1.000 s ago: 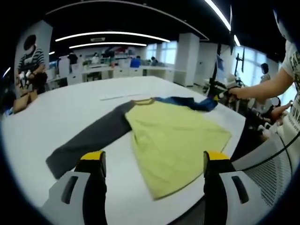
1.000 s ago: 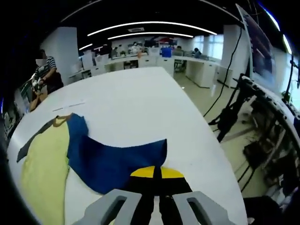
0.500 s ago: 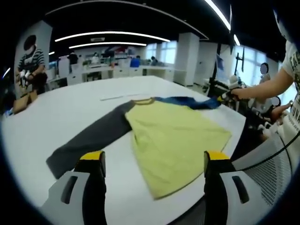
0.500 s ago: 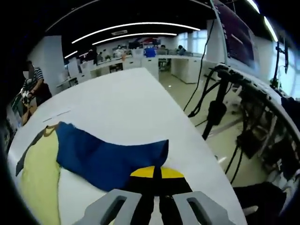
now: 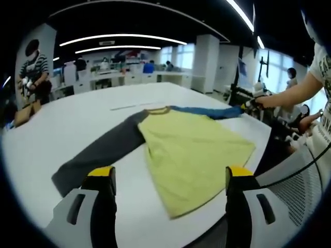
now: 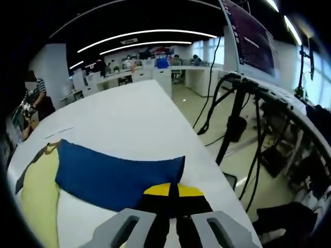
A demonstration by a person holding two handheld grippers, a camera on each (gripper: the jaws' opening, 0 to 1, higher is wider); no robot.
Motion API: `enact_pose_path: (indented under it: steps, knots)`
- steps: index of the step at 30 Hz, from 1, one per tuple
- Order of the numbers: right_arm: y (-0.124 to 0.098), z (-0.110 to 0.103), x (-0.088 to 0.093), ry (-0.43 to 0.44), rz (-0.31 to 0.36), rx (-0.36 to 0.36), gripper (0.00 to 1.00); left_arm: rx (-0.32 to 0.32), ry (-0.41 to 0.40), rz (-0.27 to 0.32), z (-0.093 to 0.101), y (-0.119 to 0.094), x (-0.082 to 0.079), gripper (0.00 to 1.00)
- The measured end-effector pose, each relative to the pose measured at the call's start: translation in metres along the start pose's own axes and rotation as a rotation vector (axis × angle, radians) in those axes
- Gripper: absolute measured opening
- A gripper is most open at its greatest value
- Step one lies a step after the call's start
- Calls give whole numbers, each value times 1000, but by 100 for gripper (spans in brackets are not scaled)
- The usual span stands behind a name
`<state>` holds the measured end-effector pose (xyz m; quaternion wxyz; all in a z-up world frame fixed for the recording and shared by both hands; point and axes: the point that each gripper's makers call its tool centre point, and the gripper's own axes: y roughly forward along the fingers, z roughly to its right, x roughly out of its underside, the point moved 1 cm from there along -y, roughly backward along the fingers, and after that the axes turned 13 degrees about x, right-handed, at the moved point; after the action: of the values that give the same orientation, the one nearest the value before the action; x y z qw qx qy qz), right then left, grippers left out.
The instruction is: Fold the garment on the visible template until the final outline fits inside the template.
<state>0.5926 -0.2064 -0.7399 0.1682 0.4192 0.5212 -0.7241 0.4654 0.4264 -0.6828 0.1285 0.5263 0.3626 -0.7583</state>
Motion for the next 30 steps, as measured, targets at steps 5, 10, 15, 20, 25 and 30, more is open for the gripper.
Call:
enact_pose_path:
  steps: [5,10,15,20,25,30]
  knots:
    - [3,7,7,-57,-9,24,17,1,4,-1,-1,0,0,84]
    - [1,4,19,-62,-43,17,23,0,9,-1,-2,-2,0,85]
    - [1,1,32,-59,-66,14,23,-3,12,-4,-1,-4,1,84]
    - [4,-1,39,-56,-81,12,23,-9,12,-8,-1,-6,2,84]
    - [1,-4,42,-52,-82,9,22,-15,12,-7,-1,-7,2,84]
    - [-1,-4,49,-44,-96,17,20,-20,10,-10,-1,-7,3,84]
